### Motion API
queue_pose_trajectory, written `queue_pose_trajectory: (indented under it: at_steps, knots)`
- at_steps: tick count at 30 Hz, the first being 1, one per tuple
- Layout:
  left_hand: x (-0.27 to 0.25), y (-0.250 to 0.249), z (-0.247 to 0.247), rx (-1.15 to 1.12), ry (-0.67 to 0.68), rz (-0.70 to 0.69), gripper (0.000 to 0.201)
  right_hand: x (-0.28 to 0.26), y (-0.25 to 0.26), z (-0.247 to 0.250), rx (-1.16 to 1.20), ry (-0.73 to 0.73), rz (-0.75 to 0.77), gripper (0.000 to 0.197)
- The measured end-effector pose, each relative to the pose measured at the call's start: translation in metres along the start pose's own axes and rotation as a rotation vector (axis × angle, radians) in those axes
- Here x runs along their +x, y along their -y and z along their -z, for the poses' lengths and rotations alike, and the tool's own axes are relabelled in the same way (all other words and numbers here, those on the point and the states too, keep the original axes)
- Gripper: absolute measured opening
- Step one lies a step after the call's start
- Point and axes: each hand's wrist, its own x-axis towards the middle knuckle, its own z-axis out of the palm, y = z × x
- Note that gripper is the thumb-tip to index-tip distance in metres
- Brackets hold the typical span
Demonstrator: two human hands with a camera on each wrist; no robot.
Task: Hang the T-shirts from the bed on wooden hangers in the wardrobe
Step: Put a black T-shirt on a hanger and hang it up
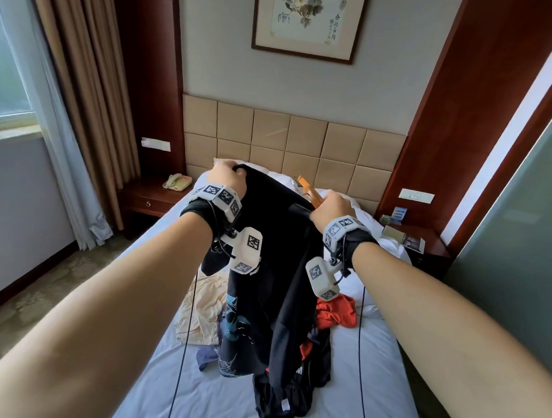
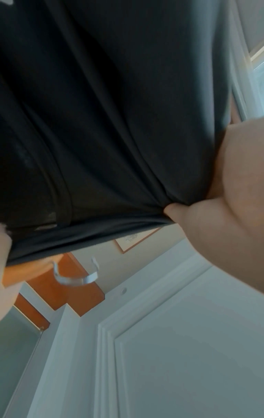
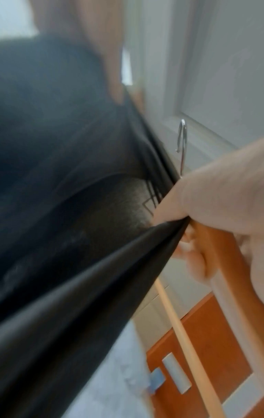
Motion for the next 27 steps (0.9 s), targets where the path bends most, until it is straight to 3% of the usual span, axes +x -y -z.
queue_pose_trajectory:
  at_steps: [6, 9, 11, 15, 19, 20, 24, 27]
  knots:
    - [-0.004, -0.003, -0.008, 0.030, 0.129, 0.042, 0.020, -0.001, 0.007, 0.000, 0.399, 0.147, -0.087, 0.017]
    - [-0.005, -0.004, -0.014, 0.078, 0.207, -0.016, 0.014, 0.001, 0.013, 0.000, 0.439, 0.159, -0.070, 0.029]
    - [-0.009, -0.009, -0.018, 0.017, 0.252, -0.099, 0.023, 0.002, 0.015, 0.001, 0.435, 0.160, -0.064, 0.033]
    - [-0.021, -0.019, -0.030, -0.102, 0.479, -0.220, 0.029, 0.001, 0.024, 0.006, 0.400, 0.161, -0.075, 0.046]
    - [-0.023, -0.020, -0.040, -0.029, 0.267, -0.335, 0.032, 0.000, 0.028, 0.012, 0.336, 0.185, -0.094, 0.041]
    - [-0.024, -0.021, -0.041, -0.012, 0.267, -0.355, 0.028, 0.000, 0.027, 0.013, 0.331, 0.180, -0.098, 0.040]
    - [-0.033, -0.026, -0.039, 0.107, 0.564, -0.306, 0.014, 0.001, 0.027, 0.014, 0.340, 0.154, -0.116, 0.044]
    - [-0.034, -0.028, -0.043, 0.158, 0.494, -0.321, 0.005, 0.001, 0.030, 0.016, 0.372, 0.181, -0.097, 0.038]
